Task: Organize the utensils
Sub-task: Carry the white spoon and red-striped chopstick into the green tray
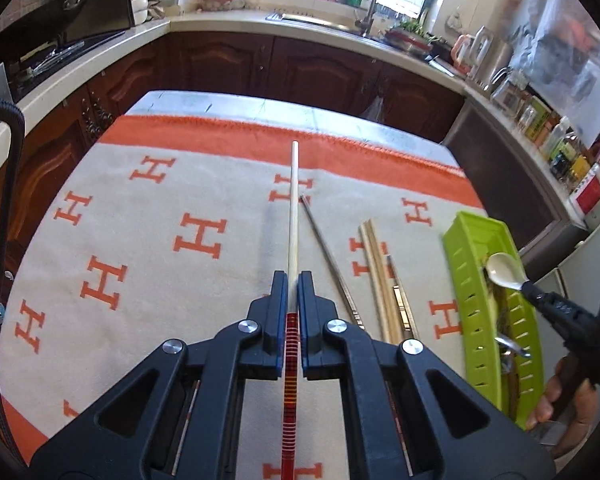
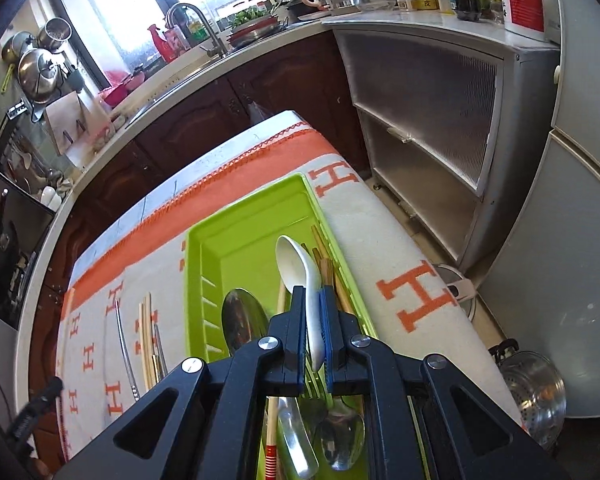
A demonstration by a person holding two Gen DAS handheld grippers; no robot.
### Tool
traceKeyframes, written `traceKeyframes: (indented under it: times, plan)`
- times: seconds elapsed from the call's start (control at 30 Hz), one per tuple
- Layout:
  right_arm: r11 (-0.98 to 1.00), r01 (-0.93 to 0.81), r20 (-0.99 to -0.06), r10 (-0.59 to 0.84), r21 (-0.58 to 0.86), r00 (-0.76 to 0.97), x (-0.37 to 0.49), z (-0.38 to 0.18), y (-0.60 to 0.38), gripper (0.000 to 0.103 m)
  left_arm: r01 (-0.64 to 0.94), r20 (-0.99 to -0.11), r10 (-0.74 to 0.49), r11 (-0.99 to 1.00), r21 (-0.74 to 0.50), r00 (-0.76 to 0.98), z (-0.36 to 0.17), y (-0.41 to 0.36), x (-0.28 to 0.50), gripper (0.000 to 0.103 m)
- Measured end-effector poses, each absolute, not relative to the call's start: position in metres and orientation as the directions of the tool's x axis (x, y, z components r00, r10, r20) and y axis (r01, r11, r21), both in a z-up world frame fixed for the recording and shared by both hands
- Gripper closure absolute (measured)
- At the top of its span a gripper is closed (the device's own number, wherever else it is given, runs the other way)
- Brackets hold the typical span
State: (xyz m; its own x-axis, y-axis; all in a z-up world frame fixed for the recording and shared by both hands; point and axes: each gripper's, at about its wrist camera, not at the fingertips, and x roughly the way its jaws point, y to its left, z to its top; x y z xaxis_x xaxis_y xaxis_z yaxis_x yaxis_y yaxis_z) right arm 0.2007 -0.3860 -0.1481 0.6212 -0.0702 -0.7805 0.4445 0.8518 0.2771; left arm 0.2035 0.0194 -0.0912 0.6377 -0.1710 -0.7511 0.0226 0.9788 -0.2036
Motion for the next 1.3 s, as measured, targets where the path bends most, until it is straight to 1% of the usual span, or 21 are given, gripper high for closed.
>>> traceKeyframes:
  times: [0.03,0.13,0.2,0.3,0.37,0.5,0.77,1.1,1.3]
  plan:
    - [0.852,0.444,-0.786,-0.065,0.276,0.614,0.201,-0.148,-0.386,0.096,0.035,-0.746,-0.184,0.977,-0.210,0.641,-0.085,0.017,0.201,0.100]
    - [0.853,0.427,-0.794,-0.023,0.301,0.607,0.200,-0.143,-0.376,0.090,0.087,-0.733,-0.238,0.967,-0.238,0.637,-0.069,0.003,0.192,0.100]
    - [0.852,0.419,-0.783,-0.018,0.313,0.621,0.198,-0.140,-0.372,0.079,0.125,-0.728,-0.276,0.959,-0.255,0.627,-0.061,-0.012,0.185,0.100]
    - [0.852,0.404,-0.763,-0.008,0.333,0.646,0.185,-0.133,-0.373,0.071,0.185,-0.724,-0.327,0.944,-0.272,0.607,-0.052,-0.038,0.178,0.100]
    - [0.852,0.393,-0.748,-0.002,0.347,0.663,0.174,-0.126,-0.374,0.069,0.221,-0.726,-0.354,0.935,-0.277,0.590,-0.050,-0.055,0.175,0.100]
    - [0.850,0.377,-0.727,0.011,0.368,0.686,0.152,-0.115,-0.380,0.069,0.286,-0.739,-0.411,0.910,-0.300,0.534,-0.049,-0.097,0.171,0.100]
    - [0.842,0.362,-0.703,0.028,0.399,0.711,0.110,-0.100,-0.397,0.069,0.354,-0.757,-0.454,0.882,-0.310,0.470,-0.055,-0.163,0.167,0.100]
    - [0.835,0.368,-0.713,0.041,0.409,0.700,0.093,-0.106,-0.409,0.069,0.366,-0.814,-0.430,0.884,-0.290,0.391,-0.100,-0.209,0.184,0.100]
    - [0.847,0.348,-0.722,0.059,0.402,0.689,0.100,-0.113,-0.402,0.068,0.393,-0.837,-0.387,0.890,-0.231,0.386,-0.114,-0.220,0.185,0.100]
